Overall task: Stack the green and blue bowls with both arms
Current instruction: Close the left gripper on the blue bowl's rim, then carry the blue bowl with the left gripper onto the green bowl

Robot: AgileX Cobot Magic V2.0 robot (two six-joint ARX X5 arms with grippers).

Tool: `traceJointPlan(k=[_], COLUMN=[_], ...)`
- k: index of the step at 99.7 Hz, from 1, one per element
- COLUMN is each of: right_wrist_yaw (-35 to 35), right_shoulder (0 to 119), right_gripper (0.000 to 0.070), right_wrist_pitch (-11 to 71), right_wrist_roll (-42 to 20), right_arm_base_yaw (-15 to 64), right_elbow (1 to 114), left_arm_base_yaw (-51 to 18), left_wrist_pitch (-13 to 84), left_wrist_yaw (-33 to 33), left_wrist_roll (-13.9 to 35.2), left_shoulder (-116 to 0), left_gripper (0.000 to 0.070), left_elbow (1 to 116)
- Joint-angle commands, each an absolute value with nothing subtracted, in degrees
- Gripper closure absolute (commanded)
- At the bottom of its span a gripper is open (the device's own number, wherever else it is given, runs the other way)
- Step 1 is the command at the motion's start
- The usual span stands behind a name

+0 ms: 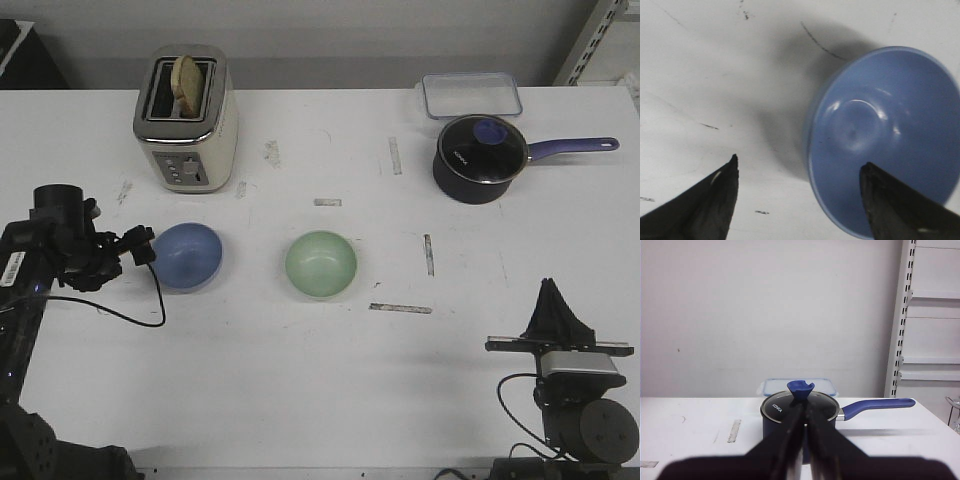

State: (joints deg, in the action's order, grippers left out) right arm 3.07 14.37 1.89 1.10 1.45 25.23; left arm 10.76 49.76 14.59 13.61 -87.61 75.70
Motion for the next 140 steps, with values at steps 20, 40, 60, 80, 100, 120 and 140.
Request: traceJointPlan(k=[20, 40, 60, 80, 100, 120, 140], right_wrist_yaw=[3.0, 3.0, 3.0, 3.0, 3.0, 3.0, 3.0], right_shoulder=[14.3, 14.3, 14.3, 14.3, 14.3, 14.3, 14.3], right_gripper=[0.0699, 0.0699, 0.0699, 0.0699, 0.0699, 0.0699, 0.0699], right_wrist_pitch=[1.3, 1.3, 1.3, 1.3, 1.3, 1.3, 1.3], right_wrist_roll=[0.9, 0.9, 0.9, 0.9, 0.9, 0.9, 0.9], right_arm_base_yaw=[1.5, 1.5, 1.5, 1.5, 1.5, 1.5, 1.5], right_elbow=[25.5, 25.5, 25.5, 25.5, 25.5, 25.5, 25.5], left_arm_base_yaw=[10.0, 8.5, 7.2, 6.6, 4.8, 0.6, -6.0], left_wrist_pitch=[49.1, 48.0, 47.5, 46.9, 49.7, 54.6, 55.5], left_wrist_yaw=[14.6, 14.7, 14.7, 14.7, 14.7, 15.1, 15.1], left_wrist_roll=[10.5, 10.6, 10.6, 11.0, 11.2, 11.8, 16.2], left_shoulder=[-94.1, -97.3, -98.5, -98.6, -97.5, -97.0, -97.3], left_gripper=[0.0234, 0.0346, 0.0606, 0.0699, 0.0699, 0.0699, 0.0699], left_elbow=[76.9, 76.9, 76.9, 76.9, 78.5, 84.9, 91.9])
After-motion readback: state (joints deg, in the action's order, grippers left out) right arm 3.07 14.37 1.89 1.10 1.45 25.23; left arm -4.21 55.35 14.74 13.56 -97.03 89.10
